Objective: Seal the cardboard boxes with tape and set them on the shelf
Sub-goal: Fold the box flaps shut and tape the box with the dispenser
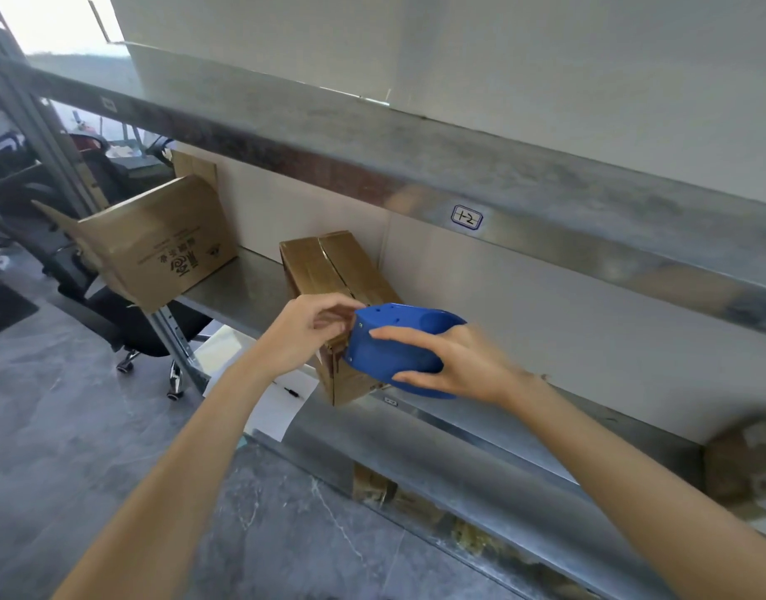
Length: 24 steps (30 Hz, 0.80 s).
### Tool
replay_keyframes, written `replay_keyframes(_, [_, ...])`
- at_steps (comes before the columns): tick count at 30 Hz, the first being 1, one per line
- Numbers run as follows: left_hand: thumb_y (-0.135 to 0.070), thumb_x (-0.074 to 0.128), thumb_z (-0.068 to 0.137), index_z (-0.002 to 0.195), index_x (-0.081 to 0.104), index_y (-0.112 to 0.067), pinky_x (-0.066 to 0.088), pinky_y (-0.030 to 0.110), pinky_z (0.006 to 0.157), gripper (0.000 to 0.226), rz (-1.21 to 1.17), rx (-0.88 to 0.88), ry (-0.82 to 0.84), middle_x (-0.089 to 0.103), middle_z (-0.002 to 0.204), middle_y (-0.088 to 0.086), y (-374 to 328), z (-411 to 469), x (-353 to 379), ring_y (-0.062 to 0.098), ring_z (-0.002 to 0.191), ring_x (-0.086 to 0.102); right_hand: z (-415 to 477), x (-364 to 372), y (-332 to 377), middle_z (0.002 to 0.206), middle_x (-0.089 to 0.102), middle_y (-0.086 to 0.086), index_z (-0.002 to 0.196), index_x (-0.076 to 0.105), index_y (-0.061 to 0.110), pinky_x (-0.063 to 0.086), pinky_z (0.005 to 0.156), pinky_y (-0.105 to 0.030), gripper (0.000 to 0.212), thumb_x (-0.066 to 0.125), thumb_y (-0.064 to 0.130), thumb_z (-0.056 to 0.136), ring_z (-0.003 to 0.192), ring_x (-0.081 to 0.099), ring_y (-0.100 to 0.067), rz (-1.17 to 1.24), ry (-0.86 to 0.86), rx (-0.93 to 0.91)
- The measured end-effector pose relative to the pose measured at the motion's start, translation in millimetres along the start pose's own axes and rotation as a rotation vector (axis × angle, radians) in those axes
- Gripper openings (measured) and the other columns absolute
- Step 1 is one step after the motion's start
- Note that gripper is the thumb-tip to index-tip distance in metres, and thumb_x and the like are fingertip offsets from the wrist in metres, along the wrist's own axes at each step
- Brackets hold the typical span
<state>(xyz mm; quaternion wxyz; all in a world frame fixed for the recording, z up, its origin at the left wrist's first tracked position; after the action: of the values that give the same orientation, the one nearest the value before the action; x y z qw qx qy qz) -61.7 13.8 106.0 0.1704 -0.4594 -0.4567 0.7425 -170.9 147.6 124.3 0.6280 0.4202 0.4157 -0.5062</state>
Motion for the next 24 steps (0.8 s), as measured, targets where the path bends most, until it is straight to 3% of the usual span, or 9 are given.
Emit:
replay_keyframes(7, [0.015,0.058,0.086,0.102,0.069,-0.015,0.054,0.023,0.087,0.036,-0.009,-0.042,-0.006,0.071,0.102,-0.002,13,-2,0,0.009,0.097,0.068,-1,1,12,0.050,0.043,0.002,0.147,0.026,0.047,0.042,0.043,-0.035,0.055,0.043,0.056,0.095,0.044,0.038,-0.014,-0.042,0.021,-0.060])
replay_keyframes(14, [0.013,0.058,0.086,0.089,0.067,-0.015,0.049,0.017,0.074,0.030,0.045,-0.051,-0.065,0.068,0.086,-0.006,10,-1,-1,0.002,0.079,0.062,2,1,10,0.048,0.038,0.001,0.146,0.029,0.048,0.041,0.041,-0.035,0.053,0.043,0.056,0.096,0.043,0.034,-0.015,-0.065,0.024,-0.053])
replay_keyframes(20, [0.000,0.071,0.086,0.081,0.068,-0.017,0.052,0.015,0.077,0.018,-0.032,-0.142,-0.225,0.071,0.077,-0.006,28,-22,-19,0.007,0.078,0.067,-11,-5,-13,0.046,0.029,-0.002,0.142,0.030,0.054,0.035,0.037,-0.031,0.053,0.048,0.056,0.092,0.041,0.024,-0.017,-0.079,0.031,-0.009])
replay_keyframes(24, [-0.004,0.073,0.086,0.081,0.069,-0.016,0.051,0.025,0.081,0.014,-0.044,-0.222,-0.229,0.071,0.078,-0.006,56,-41,-29,0.016,0.081,0.068,-30,-2,-31,0.046,0.027,-0.001,0.142,0.034,0.054,0.037,0.038,-0.030,0.053,0.049,0.056,0.091,0.041,0.022,-0.017,-0.052,0.072,0.031])
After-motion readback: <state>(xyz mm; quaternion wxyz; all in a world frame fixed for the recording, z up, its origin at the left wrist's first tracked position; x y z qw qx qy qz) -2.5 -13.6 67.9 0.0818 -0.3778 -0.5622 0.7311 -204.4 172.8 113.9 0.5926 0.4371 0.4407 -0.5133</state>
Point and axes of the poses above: each hand's wrist, its own z-axis towards the middle knuckle, its own x-axis out of the palm, y = z × x, the point moved 9 cm from there along z, towards the middle knuckle
